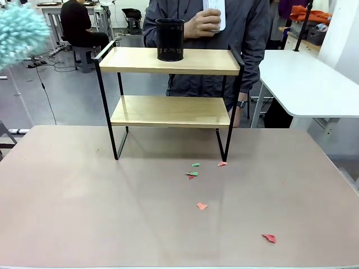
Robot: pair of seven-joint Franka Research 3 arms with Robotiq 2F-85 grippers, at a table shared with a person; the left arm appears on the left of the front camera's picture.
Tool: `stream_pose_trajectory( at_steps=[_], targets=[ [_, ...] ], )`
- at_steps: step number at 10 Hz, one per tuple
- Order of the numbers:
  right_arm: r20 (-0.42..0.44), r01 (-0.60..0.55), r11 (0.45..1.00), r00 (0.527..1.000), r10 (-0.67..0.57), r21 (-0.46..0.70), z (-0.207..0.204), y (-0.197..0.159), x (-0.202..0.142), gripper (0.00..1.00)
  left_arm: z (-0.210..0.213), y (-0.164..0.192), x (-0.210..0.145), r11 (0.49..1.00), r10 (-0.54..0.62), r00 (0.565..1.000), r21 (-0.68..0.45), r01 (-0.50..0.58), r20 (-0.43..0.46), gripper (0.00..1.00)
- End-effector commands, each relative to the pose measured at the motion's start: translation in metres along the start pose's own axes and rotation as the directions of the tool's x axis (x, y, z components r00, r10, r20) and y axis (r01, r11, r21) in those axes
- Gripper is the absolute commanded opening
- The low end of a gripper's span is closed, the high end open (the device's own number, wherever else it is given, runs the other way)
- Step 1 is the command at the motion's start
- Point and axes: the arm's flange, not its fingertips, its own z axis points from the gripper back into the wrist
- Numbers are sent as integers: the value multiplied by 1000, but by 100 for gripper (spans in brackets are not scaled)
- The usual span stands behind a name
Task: Clean the shelf.
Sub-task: Clean the remaining tier of the Shelf with the Duster once objects are removed, then hand the Duster back to the human.
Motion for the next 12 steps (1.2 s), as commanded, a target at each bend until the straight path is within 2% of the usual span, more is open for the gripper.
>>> stream_pose_trajectory(
  at_steps=[1, 2, 3, 4, 5, 12],
  targets=[
    [14, -28, 999, 1000, 28, 15, 0, 1, 1, 100, -25, 21, 11, 957, 283, 952, 23, -288, 114, 12],
    [14, -28, 999, 1000, 28, 15, 0, 1, 1, 100, -33, 36, 14, 919, 384, 918, 51, -390, 101, 12],
    [14, -28, 999, 1000, 28, 15, 0, 1, 1, 100, -49, 52, 25, 859, 507, 858, 31, -511, 78, 12],
    [14, -28, 999, 1000, 28, 15, 0, 1, 1, 100, -60, 60, 32, 776, 613, 785, 114, -620, 91, 12],
    [14, -28, 999, 1000, 28, 15, 0, 1, 1, 100, -29, 58, 3, 911, 404, 913, 68, -408, 65, 12],
    [14, -28, 999, 1000, 28, 15, 0, 1, 1, 100, -29, 58, 3, 911, 404, 913, 68, -408, 65, 12]
  ],
)
